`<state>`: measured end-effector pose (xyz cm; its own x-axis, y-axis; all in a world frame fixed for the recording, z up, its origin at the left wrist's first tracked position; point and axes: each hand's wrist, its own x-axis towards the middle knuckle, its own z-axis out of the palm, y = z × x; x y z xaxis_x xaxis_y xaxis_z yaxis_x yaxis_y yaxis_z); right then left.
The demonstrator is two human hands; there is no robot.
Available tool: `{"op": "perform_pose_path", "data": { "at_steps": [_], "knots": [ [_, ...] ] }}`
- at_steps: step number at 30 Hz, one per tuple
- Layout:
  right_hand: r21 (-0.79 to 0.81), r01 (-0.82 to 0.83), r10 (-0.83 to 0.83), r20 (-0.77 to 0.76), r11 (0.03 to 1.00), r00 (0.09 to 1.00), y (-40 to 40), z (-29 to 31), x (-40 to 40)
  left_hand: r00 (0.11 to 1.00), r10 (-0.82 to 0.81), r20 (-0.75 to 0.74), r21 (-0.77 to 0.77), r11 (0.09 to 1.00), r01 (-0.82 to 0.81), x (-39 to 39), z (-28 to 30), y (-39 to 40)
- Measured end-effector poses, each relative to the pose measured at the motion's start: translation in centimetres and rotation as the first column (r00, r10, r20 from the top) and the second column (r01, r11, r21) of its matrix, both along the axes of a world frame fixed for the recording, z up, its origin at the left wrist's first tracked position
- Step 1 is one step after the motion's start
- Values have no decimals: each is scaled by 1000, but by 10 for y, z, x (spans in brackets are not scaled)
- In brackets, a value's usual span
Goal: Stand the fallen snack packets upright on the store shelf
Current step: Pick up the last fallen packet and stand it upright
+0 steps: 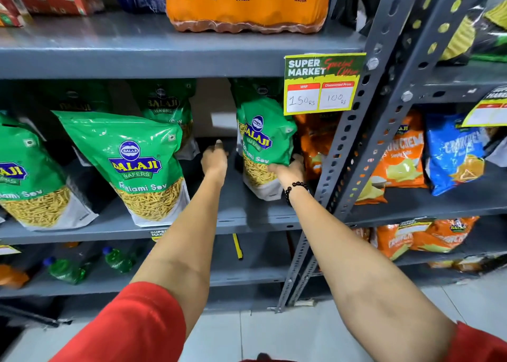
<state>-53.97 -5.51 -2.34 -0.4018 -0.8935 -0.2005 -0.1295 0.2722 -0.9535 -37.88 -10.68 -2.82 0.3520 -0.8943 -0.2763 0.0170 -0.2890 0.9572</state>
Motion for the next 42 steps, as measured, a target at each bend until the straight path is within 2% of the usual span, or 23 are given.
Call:
{"op": "perform_pose_path", "data": {
  "at_steps": [2, 8, 13, 15, 21, 27, 33, 42],
  "knots": [
    [-12, 98, -96, 78, 995, 992, -2, 2, 1, 999, -52, -15, 33, 998, 53, -1, -3, -9],
    [79, 271, -276, 56, 959, 960, -10, 1, -2, 989, -144, 29, 12, 990, 144, -21, 17, 1],
    [-21, 134, -131, 107, 991, 986, -9, -6, -5, 922, -386, 11, -52, 921, 386, -38, 23, 21],
    [-63, 51, -43, 128, 997, 991, -10, -9, -6, 904, -428, 13, -76, 901, 428, -41, 20, 22],
    [-129, -78, 83, 37, 989, 996, -1, -18, 1, 939, -342, -21, -110, 935, 338, -35, 3, 25],
    [-115, -81, 74, -63, 990, 995, 22, -17, 8, 952, -306, 30, -88, 948, 307, -27, 1, 47],
    [-97, -32, 19, -127, 995, 992, 60, -11, 9, 938, -285, 197, -73, 950, 304, -23, 6, 86],
    [-57, -68, 60, -133, 996, 989, 90, -7, 8, 933, -287, 216, -65, 949, 307, -24, 6, 116]
  ]
}}
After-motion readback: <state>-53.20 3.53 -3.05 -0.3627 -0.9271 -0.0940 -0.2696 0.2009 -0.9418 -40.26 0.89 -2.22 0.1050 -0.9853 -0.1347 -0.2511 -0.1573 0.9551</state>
